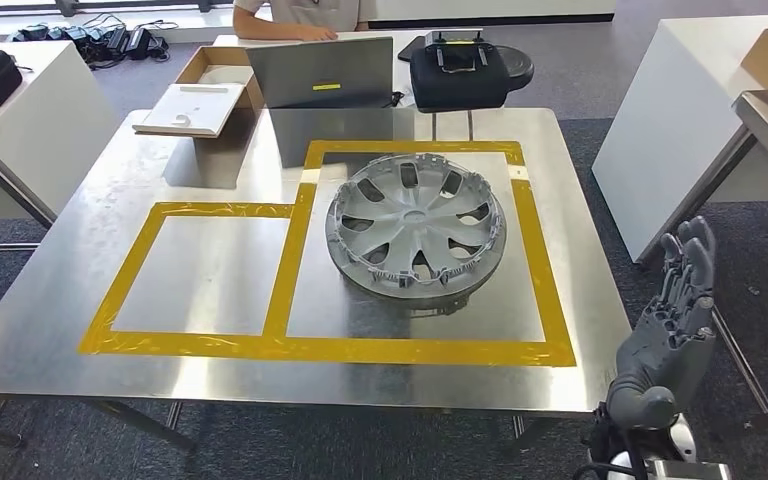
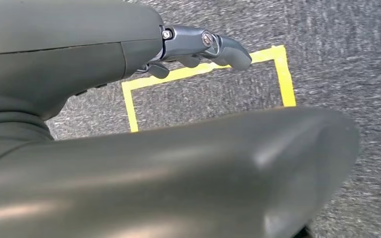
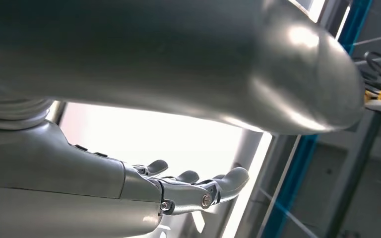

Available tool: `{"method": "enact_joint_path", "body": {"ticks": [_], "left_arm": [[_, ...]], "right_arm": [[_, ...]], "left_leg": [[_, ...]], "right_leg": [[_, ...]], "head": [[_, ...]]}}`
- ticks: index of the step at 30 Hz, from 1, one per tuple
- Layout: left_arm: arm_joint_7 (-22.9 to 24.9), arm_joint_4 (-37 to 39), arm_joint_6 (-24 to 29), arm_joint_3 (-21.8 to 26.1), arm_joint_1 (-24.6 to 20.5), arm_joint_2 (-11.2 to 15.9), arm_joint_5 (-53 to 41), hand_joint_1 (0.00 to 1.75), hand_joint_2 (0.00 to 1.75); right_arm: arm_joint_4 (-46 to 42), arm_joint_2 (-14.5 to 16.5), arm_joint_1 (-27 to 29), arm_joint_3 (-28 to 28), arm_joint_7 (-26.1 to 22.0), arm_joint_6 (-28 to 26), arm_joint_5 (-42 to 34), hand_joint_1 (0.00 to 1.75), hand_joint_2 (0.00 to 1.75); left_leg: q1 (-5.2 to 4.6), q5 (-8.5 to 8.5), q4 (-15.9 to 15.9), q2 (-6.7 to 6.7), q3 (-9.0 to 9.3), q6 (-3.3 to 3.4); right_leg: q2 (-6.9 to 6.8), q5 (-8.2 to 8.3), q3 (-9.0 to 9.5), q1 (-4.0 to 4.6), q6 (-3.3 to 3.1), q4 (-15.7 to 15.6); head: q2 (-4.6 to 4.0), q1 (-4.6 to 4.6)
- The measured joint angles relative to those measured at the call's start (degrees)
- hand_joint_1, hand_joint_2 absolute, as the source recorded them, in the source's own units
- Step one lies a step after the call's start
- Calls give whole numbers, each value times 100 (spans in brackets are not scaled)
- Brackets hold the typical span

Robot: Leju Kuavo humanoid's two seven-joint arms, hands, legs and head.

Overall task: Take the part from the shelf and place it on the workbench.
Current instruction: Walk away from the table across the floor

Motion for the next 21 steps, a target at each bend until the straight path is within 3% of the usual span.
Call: {"method": "enact_joint_path", "body": {"ticks": [1,2,3,6,8,10,11,13,15,16,17,18,19,21], "left_arm": [[1,0,-1,0,2,3,-5,0,0],[4,0,-2,0,4,4,-9,0,0],[12,0,-5,0,5,6,-10,0,0],[67,-6,-33,0,-15,20,-7,0,0],[110,-10,-54,1,-27,28,-6,0,0],[139,-9,-62,2,-27,25,-10,0,0],[149,-9,-64,2,-27,23,-15,0,0],[156,-8,-66,2,-25,13,-32,0,0],[169,-7,-66,2,-22,4,-58,0,0],[187,-7,-68,2,-20,-3,-75,0,0],[211,-6,-69,2,-19,-14,-90,0,0],[241,-5,-73,2,-17,-23,-100,0,0],[275,-4,-80,2,-16,-34,-107,0,0],[344,-5,-97,3,-14,-46,-96,0,0]], "right_arm": [[0,0,81,-27,0,27,-37,0,0],[0,0,162,-60,0,54,-69,0,0],[-1,0,232,-91,0,75,-96,0,0],[-16,0,380,-142,-1,86,-125,0,0],[-27,1,449,-169,-2,113,-119,0,0],[-43,1,534,-208,-3,126,-105,0,0],[-55,1,591,-230,-3,112,-102,0,0],[-84,-2,704,-259,-3,64,-108,0,0],[-103,-9,788,-264,-1,52,-132,0,0],[-108,-18,821,-267,-1,77,-154,0,0],[-114,-28,848,-271,-1,116,-183,0,0],[-127,-40,868,-279,-1,167,-215,0,0],[-148,-52,879,-289,-1,220,-253,0,0],[-195,-71,877,-315,-3,321,-329,0,0]], "left_leg": [[-15,-99,247,0,-31,12],[-30,-79,281,0,46,37],[-48,31,79,0,242,75],[-123,296,-1086,-3,1061,218],[-175,306,-1392,-2,1225,269],[-178,400,-1432,7,1176,330],[-166,456,-1450,18,1137,372],[-136,587,-1482,41,1016,435],[-135,708,-1471,56,850,453],[-135,770,-1459,66,764,449],[-133,829,-1442,76,676,441],[-129,883,-1419,83,592,427],[-123,930,-1390,88,511,408],[-120,1007,-1318,87,388,348]], "right_leg": [[-9,41,-58,24,-9,5],[-15,81,-115,47,-14,11],[-18,120,-168,67,-15,17],[-14,232,-263,100,21,25],[-17,299,-261,90,86,13],[-12,353,-264,78,159,-4],[-8,291,-293,74,193,35],[-1,-124,-431,58,258,405],[-2,-663,-631,45,319,1117],[-3,-784,-675,39,341,1412],[-4,-771,-634,32,356,1547],[-5,-648,-491,24,365,1479],[-6,-485,-241,15,370,1205],[-2,-383,350,16,345,405]], "head": [[0,-7],[0,-12],[0,-14],[0,-15],[0,-21],[0,-33],[0,-28],[0,2],[0,32],[0,39],[0,42],[0,46],[0,50],[0,56]]}}
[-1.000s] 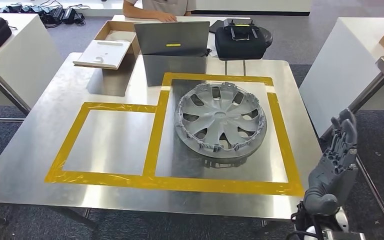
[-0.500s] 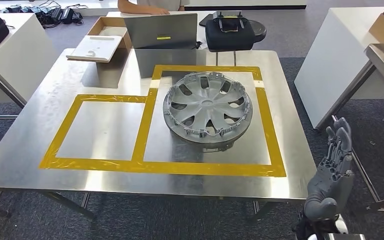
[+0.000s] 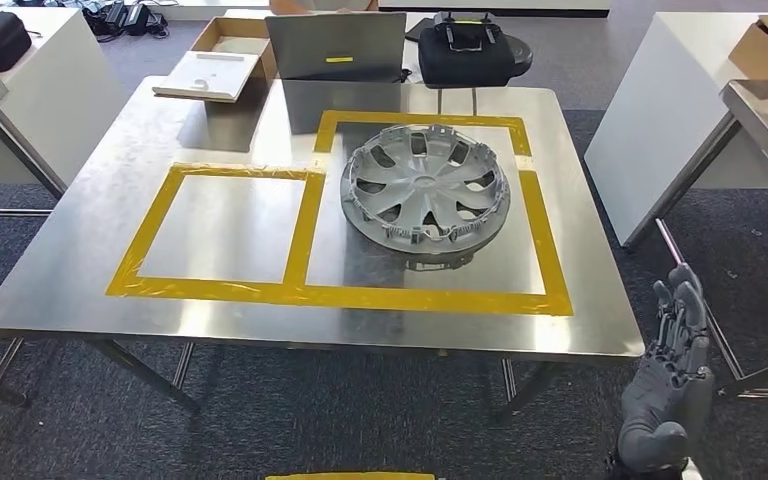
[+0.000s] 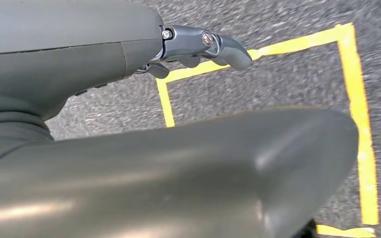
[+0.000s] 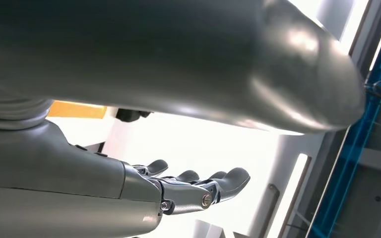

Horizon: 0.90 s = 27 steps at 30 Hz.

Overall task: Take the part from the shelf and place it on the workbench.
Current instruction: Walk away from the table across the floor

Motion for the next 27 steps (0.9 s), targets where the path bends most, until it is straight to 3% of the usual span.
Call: {"method": "enact_joint_path", "body": {"ticks": [2,5,6,7,9,10,11,12,14,16,17,18,20,21,22,24,25,26,27], "left_arm": [[59,-2,-9,8,5,-1,38,0,0],[125,-2,7,52,25,14,104,0,0],[139,-2,16,68,36,18,114,0,0],[147,-2,27,78,46,20,121,0,0],[150,-3,38,86,55,22,120,0,0],[142,-3,42,87,55,31,113,0,0],[130,-4,43,87,55,42,104,0,0],[116,-4,43,87,56,52,96,0,0],[89,-8,43,87,51,72,90,0,0],[71,-15,43,87,33,86,89,0,0],[66,-18,44,87,26,89,88,0,0],[65,-20,44,87,23,91,88,0,0],[64,-20,45,89,30,91,88,0,0],[63,-21,46,90,32,91,88,0,0],[61,-23,53,91,33,90,87,0,0],[58,-27,69,91,32,91,85,0,0],[58,-29,75,92,33,91,82,0,0],[57,-30,78,92,34,91,79,0,0],[56,-30,79,93,35,91,75,0,0]], "right_arm": [[-29,-15,-15,-29,-2,104,-71,0,0],[-37,-22,-68,-54,4,280,-145,0,0],[-37,-21,-88,-62,4,329,-165,0,0],[-37,-20,-105,-75,3,364,-180,0,0],[-37,-15,-108,-122,2,395,-224,0,0],[-38,-7,-92,-154,2,422,-268,0,0],[-38,4,-72,-181,2,473,-338,0,0],[-39,17,-56,-201,2,568,-435,0,0],[-39,38,-45,-220,2,815,-627,0,0],[-39,56,-51,-227,0,986,-733,0,0],[-39,64,-57,-231,-2,1021,-755,0,0],[-39,72,-62,-232,-3,1038,-765,0,0],[-38,82,-70,-240,-1,1108,-801,0,0],[-37,90,-70,-253,2,1202,-842,0,0],[-36,102,-71,-279,3,1357,-896,0,0],[-22,150,-72,-347,3,1741,-970,0,0],[-6,180,-71,-381,3,1913,-958,0,0],[21,208,-70,-410,3,2040,-921,0,0],[54,227,-72,-434,4,2133,-872,0,0]], "left_leg": [[-7,75,36,-4,-42,-77],[12,132,29,-15,-93,-188],[21,-5,126,-23,-153,-217],[27,-246,338,-31,-240,-240],[29,-818,1008,-39,-418,-271],[29,-970,1327,-39,-461,-280],[28,-980,1516,-40,-434,-279],[26,-876,1528,-42,-316,-266],[12,-610,981,-49,213,-199],[-26,-636,161,-54,793,-123],[-46,-695,-84,-57,943,-91],[-66,-719,-191,-57,982,-60],[-70,-614,-210,-41,910,25],[-64,-544,-226,-28,854,74],[-53,-466,-241,-15,783,112],[-49,-320,-236,-2,600,151],[-50,-246,-226,1,501,151],[-50,-173,-207,5,396,147],[-48,-105,-180,-2,289,136]], "right_leg": [[12,-75,284,28,-92,-458],[0,43,189,44,-268,-492],[-9,112,123,39,-319,-502],[-18,189,40,31,-357,-510],[-25,329,-134,41,-387,-507],[-30,398,-223,50,-387,-503],[-34,468,-316,60,-384,-499],[-37,537,-409,69,-379,-495],[-34,669,-571,82,-359,-483],[-33,778,-651,93,-310,-476],[-37,825,-657,88,-276,-478],[-41,872,-658,82,-235,-491],[-38,917,-677,61,-156,-493],[-31,804,-719,53,-120,-414],[-24,587,-785,46,-85,-236],[-20,-33,-961,27,-25,422],[-20,-237,-1023,22,-1,778],[-20,-299,-1025,18,15,1032],[-19,-224,-944,16,23,1117]], "head": [[0,0],[0,-3],[0,-13],[0,-27],[0,-58],[0,-64],[0,-66],[0,-67],[0,-74],[0,-75],[0,-75],[0,-75],[0,-84],[0,-79],[0,-69],[0,-41],[0,-31],[0,-26],[0,-21]]}}
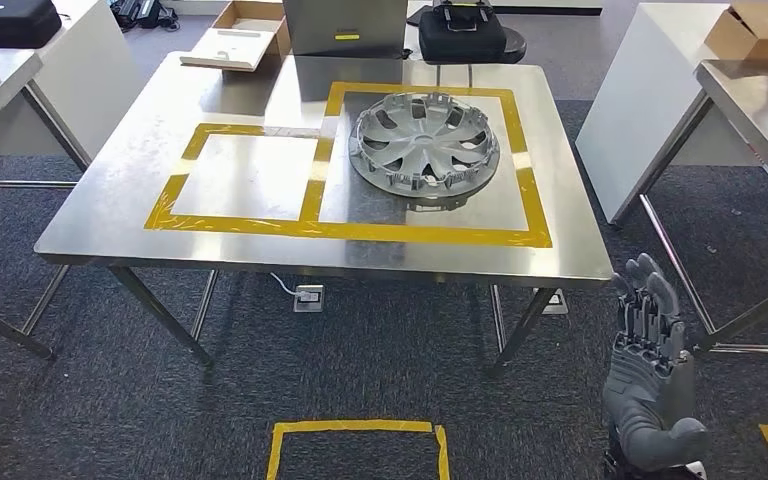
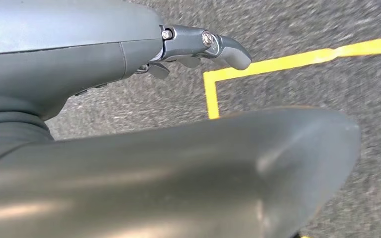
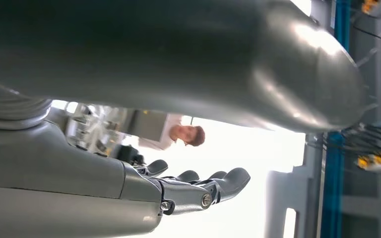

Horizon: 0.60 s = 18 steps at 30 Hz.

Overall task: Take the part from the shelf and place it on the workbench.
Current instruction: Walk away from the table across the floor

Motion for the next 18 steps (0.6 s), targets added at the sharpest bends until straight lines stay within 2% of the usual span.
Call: {"method": "enact_joint_path", "body": {"ticks": [1,2,4,5,6,8,9,10,11,12,13,14,15,16,17,18], "left_arm": [[-1,0,1,1,0,0,-2,0,0],[-3,1,1,1,-4,-1,-4,0,0],[-6,1,1,1,-25,-5,-18,0,0],[-10,-1,1,1,-38,-7,-28,0,0],[-14,-2,1,1,-46,-6,-41,0,0],[-22,-4,1,1,-35,7,-62,0,0],[-24,-4,1,1,-23,13,-74,0,0],[-27,-3,1,1,-11,15,-84,0,0],[-37,-2,1,1,-7,16,-93,0,0],[-51,-1,1,1,-8,14,-99,0,0],[-75,0,1,1,-12,12,-102,0,0],[-102,0,1,1,-14,13,-104,0,0],[-127,0,1,1,-13,14,-105,0,0],[-147,0,1,1,-11,14,-108,0,0],[-162,0,1,1,-10,15,-109,0,0],[-172,0,1,1,-13,13,-113,0,0]], "right_arm": [[33,13,-3,-20,1,63,44,0,0],[63,17,-8,-31,1,107,74,0,0],[104,19,-18,-39,-1,145,113,0,0],[121,19,-21,-45,-3,149,126,0,0],[138,19,-25,-53,-3,142,144,0,0],[174,20,-44,-67,-3,104,172,0,0],[189,22,-61,-70,-1,83,177,0,0],[198,24,-75,-71,-3,68,167,0,0],[204,26,-86,-72,-3,59,148,0,0],[206,28,-90,-72,-2,57,130,0,0],[207,30,-88,-72,-3,53,116,0,0],[208,33,-82,-73,-2,47,111,0,0],[210,36,-76,-72,-2,38,111,0,0],[213,39,-68,-73,-2,20,110,0,0],[214,40,-63,-72,-2,1,108,0,0],[215,40,-60,-72,-2,-22,110,0,0]], "left_leg": [[2,61,34,-19,-105,-18],[5,117,74,-46,-205,-40],[3,221,143,-116,-363,-99],[3,275,160,-148,-407,-133],[9,335,157,-180,-433,-168],[26,437,120,-228,-462,-237],[35,377,151,-226,-507,-261],[42,197,280,-210,-578,-283],[56,-91,529,-184,-668,-302],[64,-416,867,-160,-763,-327],[74,-668,1235,-145,-830,-355],[83,-778,1539,-139,-847,-381],[93,-740,1705,-135,-793,-400],[104,-601,1690,-132,-650,-413],[117,-443,1485,-130,-411,-421],[132,-384,1120,-130,-97,-429]], "right_leg": [[5,159,178,-3,-3,-112],[39,304,455,-6,-20,-410],[193,281,1046,3,-94,-1203],[253,200,1227,16,-136,-1489],[273,132,1297,35,-179,-1638],[196,217,1232,42,-263,-1690],[158,290,1175,34,-311,-1703],[124,369,1104,19,-351,-1721],[93,447,1025,10,-377,-1728],[72,516,941,9,-390,-1727],[50,582,857,8,-387,-1724],[31,650,769,7,-378,-1717],[15,714,677,3,-362,-1705],[3,774,583,-4,-340,-1688],[-5,829,492,-15,-311,-1664],[-10,874,420,-21,-277,-1634]], "head": [[0,4],[0,8],[0,5],[0,6],[0,5],[0,14],[0,11],[0,2],[0,-9],[0,-25],[0,-35],[0,-38],[0,-41],[0,-44],[0,-46],[0,-51]]}}
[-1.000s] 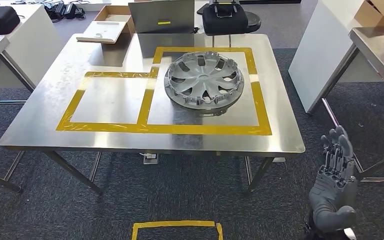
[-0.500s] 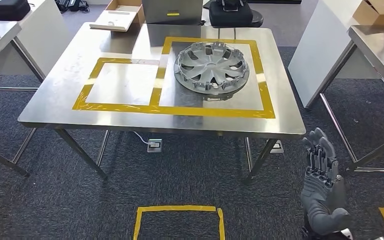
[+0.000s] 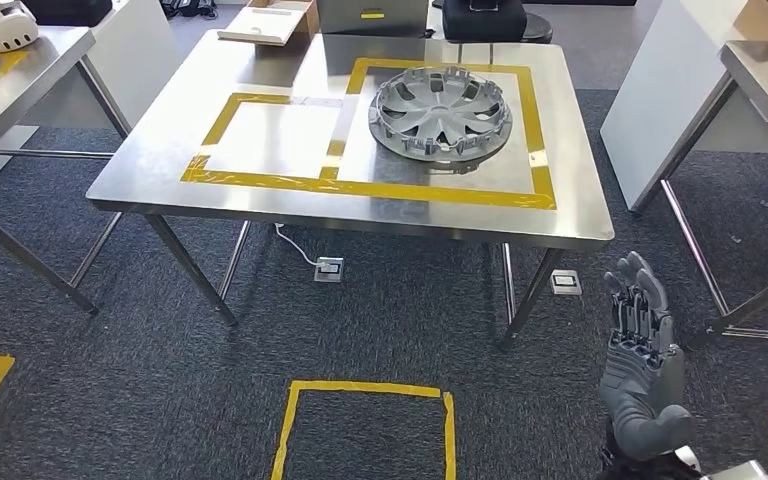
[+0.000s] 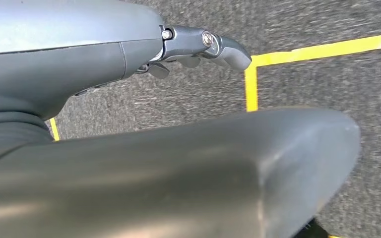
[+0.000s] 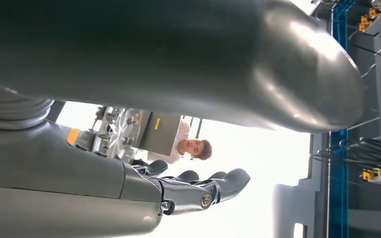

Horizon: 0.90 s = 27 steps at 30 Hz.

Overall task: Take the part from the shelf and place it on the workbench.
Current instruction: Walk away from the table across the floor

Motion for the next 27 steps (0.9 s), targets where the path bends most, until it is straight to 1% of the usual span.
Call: {"method": "enact_joint_path", "body": {"ticks": [1,2,3,4,5,6,7,8,9,10,11,12,13,14,15,16,17,18,19,20,21,22,23,25,26,27], "left_arm": [[-8,-1,0,0,-6,0,-4,0,0],[-14,-1,0,0,-9,-2,-8,0,0],[-18,-1,0,0,-12,-3,-11,0,0],[-22,-1,0,0,-11,-2,-13,0,0],[-23,1,0,0,-5,-4,-13,0,0],[-21,1,0,0,-3,-4,-14,0,0],[-21,1,0,0,0,-3,-14,0,0],[-21,0,0,0,3,-2,-16,0,0],[-21,-1,0,0,4,1,-25,0,0],[-22,-2,0,0,7,3,-37,0,0],[-22,-2,-1,0,9,4,-54,0,0],[-21,-2,-1,0,11,4,-72,0,0],[-21,-1,-3,0,13,4,-84,0,0],[-21,0,-5,0,15,4,-93,0,0],[-21,4,-9,0,14,-6,-97,0,0],[-22,8,-15,0,13,-17,-98,0,0],[-25,13,-19,0,12,-27,-98,0,0],[-30,16,-23,0,10,-34,-98,0,0],[-37,18,-26,0,10,-32,-98,0,0],[-45,19,-27,0,12,-28,-99,0,0],[-55,20,-28,0,15,-20,-99,0,0],[-62,22,-35,0,19,-16,-100,0,0],[-66,25,-42,0,22,-13,-101,0,0],[-62,27,-54,-1,22,-4,-100,0,0],[-51,27,-54,-1,20,2,-98,0,0],[-39,26,-53,-1,20,9,-93,0,0]], "right_arm": [[-1,0,2,-1,-2,-21,3,0,0],[-2,0,3,0,-3,-35,9,0,0],[-4,1,3,0,-8,-46,18,0,0],[-5,2,6,0,-10,-53,25,0,0],[-6,3,12,1,-11,-59,31,0,0],[-6,4,21,1,-12,-70,33,0,0],[-6,4,33,1,-10,-83,35,0,0],[-6,4,45,1,-11,-97,35,0,0],[-6,4,56,1,-10,-109,36,0,0],[-6,4,69,1,-11,-116,36,0,0],[-6,4,84,1,-10,-120,36,0,0],[-6,4,99,1,-9,-124,36,0,0],[-6,4,112,1,-9,-126,35,0,0],[-6,5,122,1,-9,-128,33,0,0],[-7,5,127,1,-10,-129,31,0,0],[-7,6,128,1,-10,-131,31,0,0],[-7,7,131,1,-11,-141,31,0,0],[-7,7,134,1,-12,-158,31,0,0],[-4,7,144,1,-11,-176,29,0,0],[2,8,161,1,-12,-190,24,0,0],[13,19,177,1,-11,-186,11,0,0],[35,35,194,1,-10,-156,-11,0,0],[72,62,215,-2,-10,-108,-47,0,0],[209,139,268,-14,-8,21,-141,0,0],[306,187,296,-26,-7,90,-178,0,0],[425,245,314,-54,-5,162,-198,0,0]], "left_leg": [[-4,-31,-414,-10,310,16],[-10,-99,-740,-22,525,46],[-25,-175,-939,-34,639,91],[-48,-185,-1005,-42,648,154],[-47,-143,-1002,-29,598,216],[-49,-93,-1006,-11,548,275],[-47,-29,-1018,10,485,329],[-45,41,-1028,30,409,372],[-56,109,-1027,41,326,399],[-70,175,-1023,49,241,418],[-89,243,-1016,56,152,431],[-108,310,-1005,61,63,439],[-128,370,-994,64,-19,443],[-147,425,-985,64,-92,444],[-157,476,-978,66,-147,444],[-170,525,-975,67,-187,433],[-168,576,-980,69,-208,412],[-155,628,-989,71,-219,382],[-144,683,-1009,73,-226,346],[-137,740,-1035,71,-228,310],[-136,742,-1030,65,-249,280],[-139,639,-957,56,-290,251],[-137,426,-771,48,-356,220],[-100,-157,-123,43,-519,152],[-80,-334,215,44,-570,115],[-59,-357,443,44,-565,79]], "right_leg": [[-3,38,-54,-2,38,31],[-3,78,-79,1,76,53],[-1,124,-89,6,116,61],[3,175,-95,4,158,50],[14,220,-107,-9,199,40],[20,183,-143,-19,235,68],[25,41,-201,-28,264,176],[27,-198,-285,-31,283,395],[24,-506,-382,-26,294,717],[24,-774,-474,-21,300,1093],[24,-932,-525,-15,297,1421],[24,-956,-499,-6,282,1609],[24,-864,-374,11,254,1596],[24,-714,-144,36,208,1373],[24,-603,172,75,137,985],[18,-579,492,114,60,532],[11,-587,729,150,8,177],[4,-621,870,185,-33,-63],[-2,-624,903,206,-51,-164],[-3,-563,866,209,-63,-186],[-13,-498,832,197,-92,-223],[-23,-420,781,172,-125,-253],[-33,-337,713,142,-147,-281],[-45,-202,551,114,-162,-278],[-48,-144,460,106,-149,-266],[-52,-89,365,94,-132,-249]], "head": [[0,-8],[0,-8],[0,-11],[0,-8],[0,-5],[0,-2],[0,10],[0,23],[0,42],[0,57],[0,66],[0,74],[0,78],[0,84],[0,87],[0,89],[0,90],[0,98],[0,108],[0,118],[0,132],[0,131],[0,122],[0,100],[0,92],[0,92]]}}
